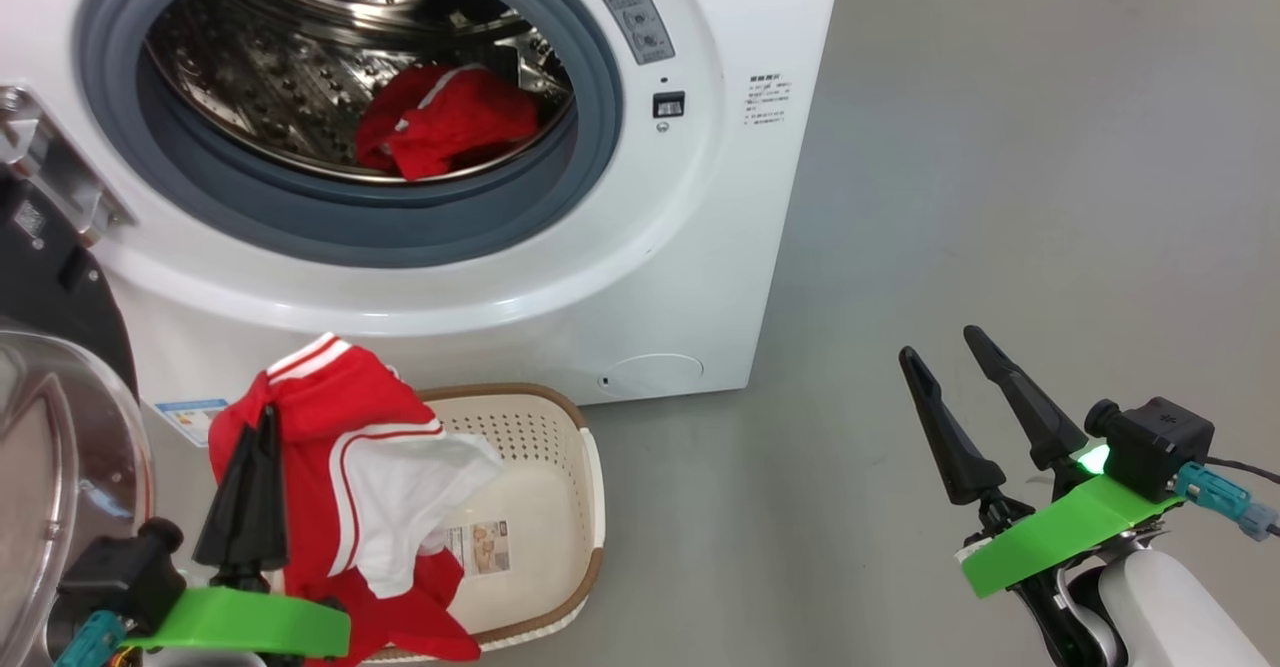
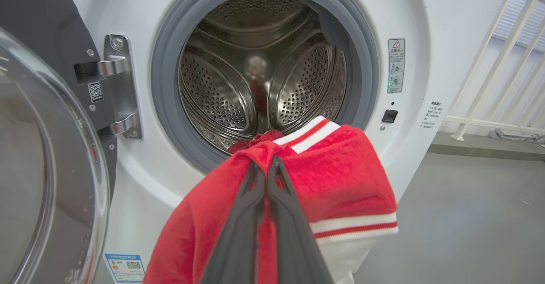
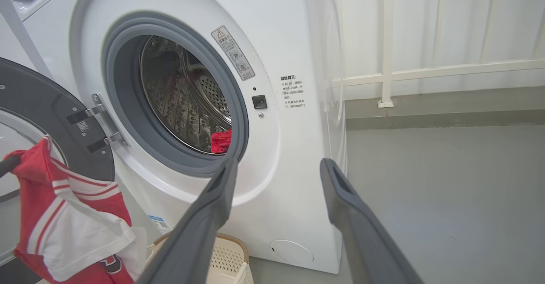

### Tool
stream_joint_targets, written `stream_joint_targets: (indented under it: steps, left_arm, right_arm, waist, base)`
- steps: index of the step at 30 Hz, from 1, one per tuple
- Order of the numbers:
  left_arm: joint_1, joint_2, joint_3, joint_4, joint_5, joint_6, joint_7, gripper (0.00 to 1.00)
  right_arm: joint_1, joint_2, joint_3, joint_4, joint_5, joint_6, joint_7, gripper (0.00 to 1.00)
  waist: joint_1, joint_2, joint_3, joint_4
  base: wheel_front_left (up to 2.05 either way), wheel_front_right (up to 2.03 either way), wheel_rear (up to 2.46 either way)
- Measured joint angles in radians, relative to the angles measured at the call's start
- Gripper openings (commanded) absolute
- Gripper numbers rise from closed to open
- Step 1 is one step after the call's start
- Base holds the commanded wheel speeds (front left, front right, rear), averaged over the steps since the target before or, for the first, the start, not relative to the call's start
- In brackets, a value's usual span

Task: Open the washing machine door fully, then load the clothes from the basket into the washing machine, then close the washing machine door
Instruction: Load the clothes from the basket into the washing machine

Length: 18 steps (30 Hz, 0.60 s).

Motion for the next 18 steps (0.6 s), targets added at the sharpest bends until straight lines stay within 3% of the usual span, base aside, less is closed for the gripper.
stream_joint_targets:
  steps: [18]
  left_arm:
    - [0.019, 0.002, -0.006, -0.050, -0.004, 0.016, 0.006, 0.00]
  right_arm:
    - [0.018, -0.009, -0.002, -0.004, 0.002, 0.000, 0.000, 1.00]
  waist:
    - [0.0001, 0.0000, -0.001, 0.008]
  base:
    - [0.00, 0.00, 0.00]
